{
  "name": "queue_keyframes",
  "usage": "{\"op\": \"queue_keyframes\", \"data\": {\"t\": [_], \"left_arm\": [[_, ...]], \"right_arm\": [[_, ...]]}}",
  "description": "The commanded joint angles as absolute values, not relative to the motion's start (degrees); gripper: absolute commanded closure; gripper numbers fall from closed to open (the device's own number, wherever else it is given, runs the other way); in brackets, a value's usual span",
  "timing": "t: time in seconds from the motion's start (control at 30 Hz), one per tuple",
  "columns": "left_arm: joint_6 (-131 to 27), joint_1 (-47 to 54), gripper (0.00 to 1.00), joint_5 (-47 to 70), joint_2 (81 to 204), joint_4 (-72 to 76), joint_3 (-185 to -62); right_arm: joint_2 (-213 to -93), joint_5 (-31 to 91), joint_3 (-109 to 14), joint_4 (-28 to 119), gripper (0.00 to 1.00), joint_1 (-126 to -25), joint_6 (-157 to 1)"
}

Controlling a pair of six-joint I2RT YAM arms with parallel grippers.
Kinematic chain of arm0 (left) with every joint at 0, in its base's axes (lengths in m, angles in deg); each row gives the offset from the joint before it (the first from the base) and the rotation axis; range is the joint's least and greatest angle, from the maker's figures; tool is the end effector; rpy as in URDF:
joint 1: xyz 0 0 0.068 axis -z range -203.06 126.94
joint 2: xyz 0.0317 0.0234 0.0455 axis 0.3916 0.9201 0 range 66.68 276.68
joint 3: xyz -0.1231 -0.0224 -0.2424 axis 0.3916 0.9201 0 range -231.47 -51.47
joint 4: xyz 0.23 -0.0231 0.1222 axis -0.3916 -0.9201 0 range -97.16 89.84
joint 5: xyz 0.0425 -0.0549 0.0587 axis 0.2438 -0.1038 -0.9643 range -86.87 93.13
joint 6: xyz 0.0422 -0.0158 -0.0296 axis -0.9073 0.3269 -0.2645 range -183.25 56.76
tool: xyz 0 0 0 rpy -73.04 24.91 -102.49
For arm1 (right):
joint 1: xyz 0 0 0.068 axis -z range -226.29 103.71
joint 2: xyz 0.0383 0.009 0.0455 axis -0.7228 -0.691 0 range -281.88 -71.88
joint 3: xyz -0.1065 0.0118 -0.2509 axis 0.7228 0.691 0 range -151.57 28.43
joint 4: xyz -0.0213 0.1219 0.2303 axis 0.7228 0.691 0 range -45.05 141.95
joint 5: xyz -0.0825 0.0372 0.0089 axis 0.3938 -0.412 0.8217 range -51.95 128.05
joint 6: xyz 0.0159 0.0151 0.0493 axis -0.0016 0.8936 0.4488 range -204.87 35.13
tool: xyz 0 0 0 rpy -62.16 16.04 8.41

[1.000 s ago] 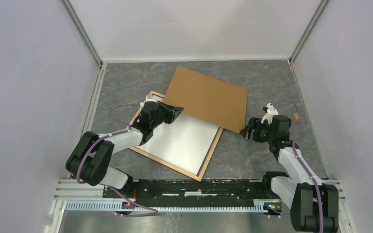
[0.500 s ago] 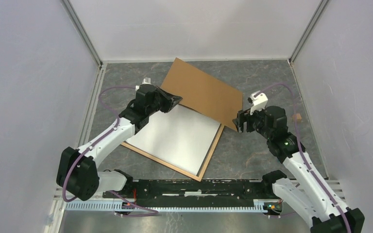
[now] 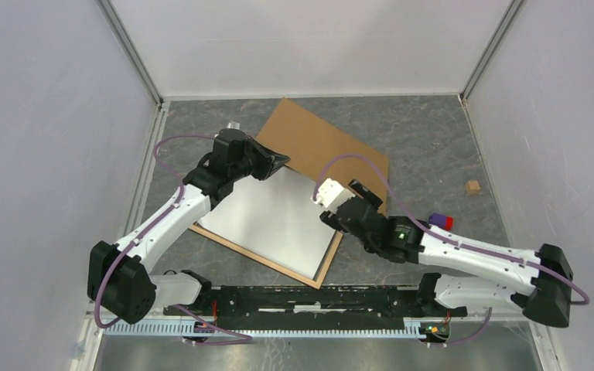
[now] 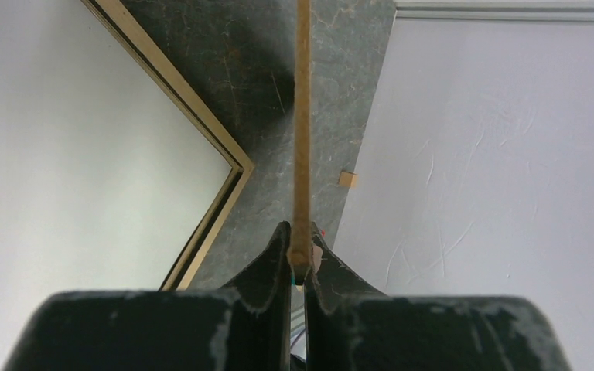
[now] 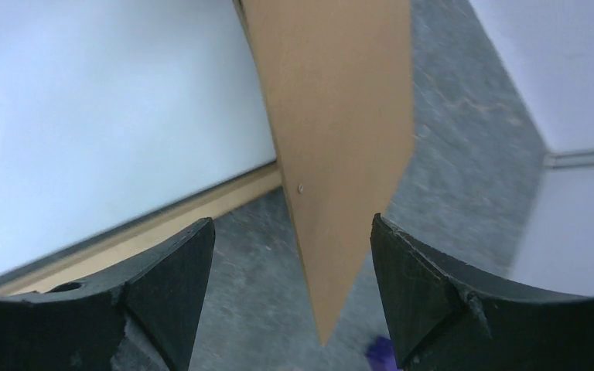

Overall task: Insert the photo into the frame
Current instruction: Pick up the photo frame item at the center of the board.

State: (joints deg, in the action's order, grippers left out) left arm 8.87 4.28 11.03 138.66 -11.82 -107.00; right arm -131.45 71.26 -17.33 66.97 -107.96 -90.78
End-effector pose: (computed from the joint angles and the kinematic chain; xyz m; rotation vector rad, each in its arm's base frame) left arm 0.2525 -0.1359 0.3013 -0.7835 2.1503 -1.1479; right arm 0.1228 0.1867 0.2801 -0.8844 1.8859 -0.0504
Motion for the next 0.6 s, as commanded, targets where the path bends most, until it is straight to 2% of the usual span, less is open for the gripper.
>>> {"op": "queue_keyframes", "data": {"t": [0.0, 0.23, 0.4, 0.57], "left_arm": [[4.92, 3.62, 0.98, 13.41, 136.81, -11.60, -112.50], [4.74, 1.93, 0.98, 15.57, 137.36, -11.87, -113.07], [4.25, 1.09, 0.98, 16.45, 137.16, -11.19, -112.85], [3.79, 0.77, 0.98, 17.95, 137.77, -11.31, -113.43]], "right_arm": [[-136.48, 95.47, -19.40, 71.90, 0.21, -113.84, -92.79], [-140.60, 104.42, -18.82, 74.23, 0.24, -115.87, -88.48], [-141.64, 104.47, -16.06, 70.96, 0.28, -115.86, -90.62], [-142.03, 104.47, -14.31, 65.80, 0.28, -115.88, -91.90]]}}
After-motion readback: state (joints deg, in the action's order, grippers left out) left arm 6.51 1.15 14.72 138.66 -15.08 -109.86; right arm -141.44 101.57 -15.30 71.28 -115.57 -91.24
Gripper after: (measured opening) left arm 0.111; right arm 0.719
